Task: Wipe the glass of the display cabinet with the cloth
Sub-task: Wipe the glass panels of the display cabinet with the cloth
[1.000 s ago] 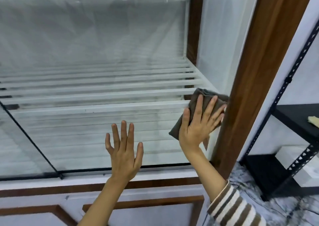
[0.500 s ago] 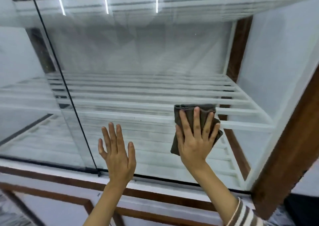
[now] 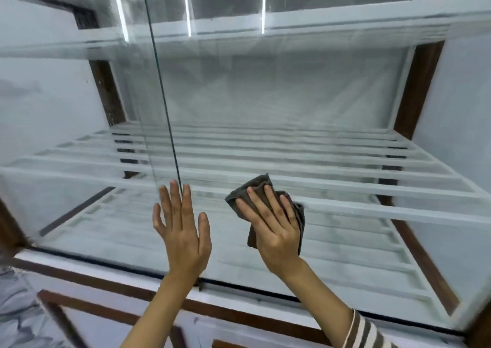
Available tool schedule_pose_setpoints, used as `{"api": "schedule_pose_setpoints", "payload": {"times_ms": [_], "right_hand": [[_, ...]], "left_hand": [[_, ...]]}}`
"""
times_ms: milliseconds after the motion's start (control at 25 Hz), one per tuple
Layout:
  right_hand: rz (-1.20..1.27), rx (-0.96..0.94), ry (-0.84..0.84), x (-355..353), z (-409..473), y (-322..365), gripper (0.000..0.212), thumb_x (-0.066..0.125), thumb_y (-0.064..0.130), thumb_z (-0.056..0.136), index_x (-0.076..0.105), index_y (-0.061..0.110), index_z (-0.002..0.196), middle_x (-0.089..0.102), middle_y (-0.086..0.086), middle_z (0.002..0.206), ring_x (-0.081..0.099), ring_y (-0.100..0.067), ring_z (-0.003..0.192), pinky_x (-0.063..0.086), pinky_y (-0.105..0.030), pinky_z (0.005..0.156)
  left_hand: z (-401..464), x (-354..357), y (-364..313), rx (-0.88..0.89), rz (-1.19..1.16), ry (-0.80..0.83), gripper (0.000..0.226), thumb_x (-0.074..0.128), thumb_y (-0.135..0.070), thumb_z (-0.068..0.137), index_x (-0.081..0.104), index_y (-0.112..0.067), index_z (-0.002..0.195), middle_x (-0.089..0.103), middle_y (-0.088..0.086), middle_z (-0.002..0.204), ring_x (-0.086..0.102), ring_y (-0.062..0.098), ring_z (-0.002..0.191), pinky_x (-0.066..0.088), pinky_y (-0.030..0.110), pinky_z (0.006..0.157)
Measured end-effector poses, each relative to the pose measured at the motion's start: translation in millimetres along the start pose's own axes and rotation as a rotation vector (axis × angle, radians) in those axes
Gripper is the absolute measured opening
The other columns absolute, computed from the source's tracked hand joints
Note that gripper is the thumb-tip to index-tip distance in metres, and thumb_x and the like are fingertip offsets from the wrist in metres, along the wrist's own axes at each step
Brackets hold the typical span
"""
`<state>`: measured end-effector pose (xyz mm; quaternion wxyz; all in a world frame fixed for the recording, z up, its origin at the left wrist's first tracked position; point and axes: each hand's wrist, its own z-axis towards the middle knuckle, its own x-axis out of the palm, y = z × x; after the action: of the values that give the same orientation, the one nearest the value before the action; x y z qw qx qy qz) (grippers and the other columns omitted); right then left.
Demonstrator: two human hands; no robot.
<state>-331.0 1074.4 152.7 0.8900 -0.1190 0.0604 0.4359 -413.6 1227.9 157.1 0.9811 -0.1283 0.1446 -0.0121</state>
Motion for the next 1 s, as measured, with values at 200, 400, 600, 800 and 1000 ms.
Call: {"api": "schedule_pose_setpoints", "payload": {"times_ms": [200, 400, 600, 800, 1000], "right_hand": [[0.252, 0.322, -0.25, 13.2, 74.8, 44.3, 0.036, 0.04, 0.013, 0.102, 0.047, 0.017, 0.138, 0.029, 0.014, 0.156, 0.028, -0.025, 0.146, 0.022, -0.046, 0.119], [0.354, 0.398, -0.374, 22.5, 137.9, 89.6, 0.034, 0.038, 0.02, 0.104, 0.042, 0.011, 0.138, 0.032, 0.014, 0.153, 0.025, -0.025, 0.147, 0.018, -0.041, 0.12], [0.147, 0.333, -0.327, 66.0, 187.2, 131.0, 0.036, 0.041, 0.019, 0.103, 0.043, 0.013, 0.139, 0.039, -0.005, 0.149, 0.025, -0.029, 0.146, 0.021, -0.047, 0.12], [-0.299, 0.271, -0.142, 108.5, 256.5, 139.9, 0.048, 0.051, 0.025, 0.1, 0.039, 0.021, 0.147, 0.029, -0.003, 0.156, 0.02, -0.027, 0.147, 0.018, -0.046, 0.12], [-0.331, 0.101, -0.009, 111.8, 280.4, 142.6, 0.048, 0.033, 0.038, 0.104, 0.035, 0.022, 0.149, 0.027, -0.001, 0.158, 0.016, -0.024, 0.149, 0.013, -0.042, 0.122]], "left_hand": [[55.2, -14.9, 39.4, 0.029, -0.105, -0.163, 0.054, 0.025, -0.028, 0.101, 0.01, -0.017, 0.152, 0.0, -0.005, 0.16, 0.002, 0.021, 0.148, 0.003, 0.045, 0.117], [103.1, -38.9, 75.5, 0.044, -0.21, -0.189, 0.051, 0.025, -0.028, 0.102, 0.023, -0.002, 0.146, 0.018, 0.011, 0.155, 0.004, 0.022, 0.148, 0.005, 0.047, 0.117], [157.7, -59.1, 117.0, 0.171, -0.228, -0.207, 0.049, 0.027, -0.026, 0.101, 0.032, 0.0, 0.142, 0.025, 0.014, 0.153, 0.012, 0.022, 0.147, 0.011, 0.045, 0.116], [216.4, -63.7, 134.9, 0.194, -0.254, -0.282, 0.048, 0.026, -0.021, 0.1, 0.031, -0.004, 0.144, 0.025, 0.014, 0.154, 0.015, 0.022, 0.146, 0.011, 0.045, 0.117], [293.1, -73.1, 142.4, 0.108, -0.272, -0.369, 0.05, 0.028, -0.022, 0.098, 0.032, -0.007, 0.146, 0.025, 0.014, 0.155, 0.015, 0.027, 0.146, 0.011, 0.045, 0.117]]}}
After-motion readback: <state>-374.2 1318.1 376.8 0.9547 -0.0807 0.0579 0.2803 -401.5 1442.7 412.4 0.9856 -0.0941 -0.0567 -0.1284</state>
